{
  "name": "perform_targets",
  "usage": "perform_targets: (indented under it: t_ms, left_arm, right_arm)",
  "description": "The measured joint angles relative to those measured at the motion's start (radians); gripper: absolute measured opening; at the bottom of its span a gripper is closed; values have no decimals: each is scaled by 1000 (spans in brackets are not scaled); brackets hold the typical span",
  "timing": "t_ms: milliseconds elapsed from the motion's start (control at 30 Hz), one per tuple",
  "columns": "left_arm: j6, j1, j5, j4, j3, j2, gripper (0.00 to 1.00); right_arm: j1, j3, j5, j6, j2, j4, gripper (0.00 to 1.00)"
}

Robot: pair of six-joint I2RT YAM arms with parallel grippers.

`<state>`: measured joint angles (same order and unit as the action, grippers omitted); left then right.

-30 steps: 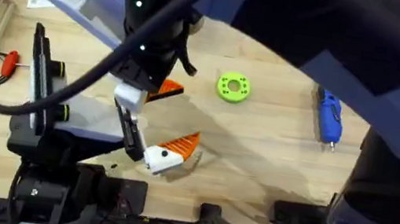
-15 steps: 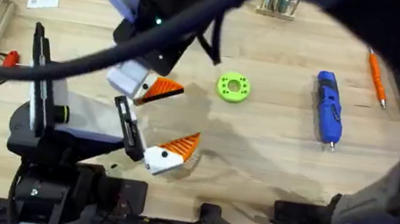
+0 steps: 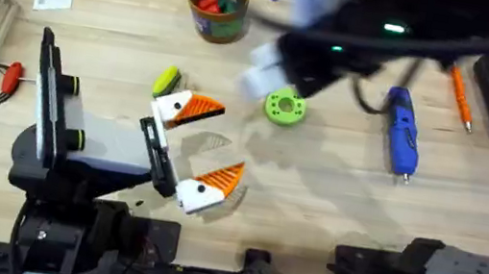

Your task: Pick up the gripper from the table and insert it into the empty holder that is missing its gripper. Then pick up a screw, insert it into the mounting hole, and use the screwdriver to tighten it. Finally, clean up the table by picking up the vegetable and placing it into the bucket.

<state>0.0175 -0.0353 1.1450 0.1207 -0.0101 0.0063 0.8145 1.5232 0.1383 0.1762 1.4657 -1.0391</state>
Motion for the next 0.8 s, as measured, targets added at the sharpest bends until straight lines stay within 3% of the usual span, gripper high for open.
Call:
perform_targets:
  t_ms: [267, 467, 600, 800]
  left_arm:
    - [1, 0, 0, 0, 0, 0, 985]
    - [1, 0, 0, 0, 0, 0, 985]
    - [1, 0, 0, 0, 0, 0, 985]
    - [1, 0, 0, 0, 0, 0, 985]
  right_arm:
    - [-248, -331, 4, 143, -317, 52, 949]
    - [-441, -483, 4, 177, -524, 27, 990]
    - [-559, -537, 4, 186, -595, 14, 992]
    - [-678, -554, 4, 188, -590, 16, 992]
